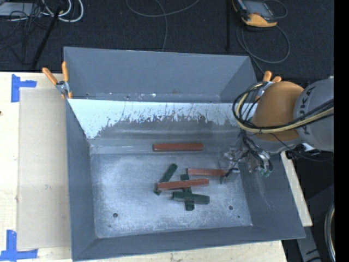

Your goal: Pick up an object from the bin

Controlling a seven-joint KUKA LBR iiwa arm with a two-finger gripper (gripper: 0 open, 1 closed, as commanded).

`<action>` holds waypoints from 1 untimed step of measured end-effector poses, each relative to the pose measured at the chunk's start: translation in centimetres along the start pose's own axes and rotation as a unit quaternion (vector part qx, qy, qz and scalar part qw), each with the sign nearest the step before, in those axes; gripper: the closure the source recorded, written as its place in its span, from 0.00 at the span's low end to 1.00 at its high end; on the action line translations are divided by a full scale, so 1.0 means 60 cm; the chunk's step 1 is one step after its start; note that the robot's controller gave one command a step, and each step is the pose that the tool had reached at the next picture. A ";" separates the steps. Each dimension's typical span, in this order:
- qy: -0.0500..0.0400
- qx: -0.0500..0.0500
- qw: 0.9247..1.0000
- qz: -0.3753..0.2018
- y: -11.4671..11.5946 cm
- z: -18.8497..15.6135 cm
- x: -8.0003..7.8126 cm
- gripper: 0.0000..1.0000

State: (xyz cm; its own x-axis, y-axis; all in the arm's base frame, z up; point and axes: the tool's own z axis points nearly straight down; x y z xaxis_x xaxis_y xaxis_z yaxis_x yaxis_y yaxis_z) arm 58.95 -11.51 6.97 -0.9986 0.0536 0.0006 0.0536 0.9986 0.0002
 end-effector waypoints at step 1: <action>-0.004 0.001 0.994 -0.107 -0.017 -0.292 0.007 1.00</action>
Offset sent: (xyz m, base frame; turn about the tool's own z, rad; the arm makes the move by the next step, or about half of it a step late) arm -0.0068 -0.0103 0.1706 -0.2163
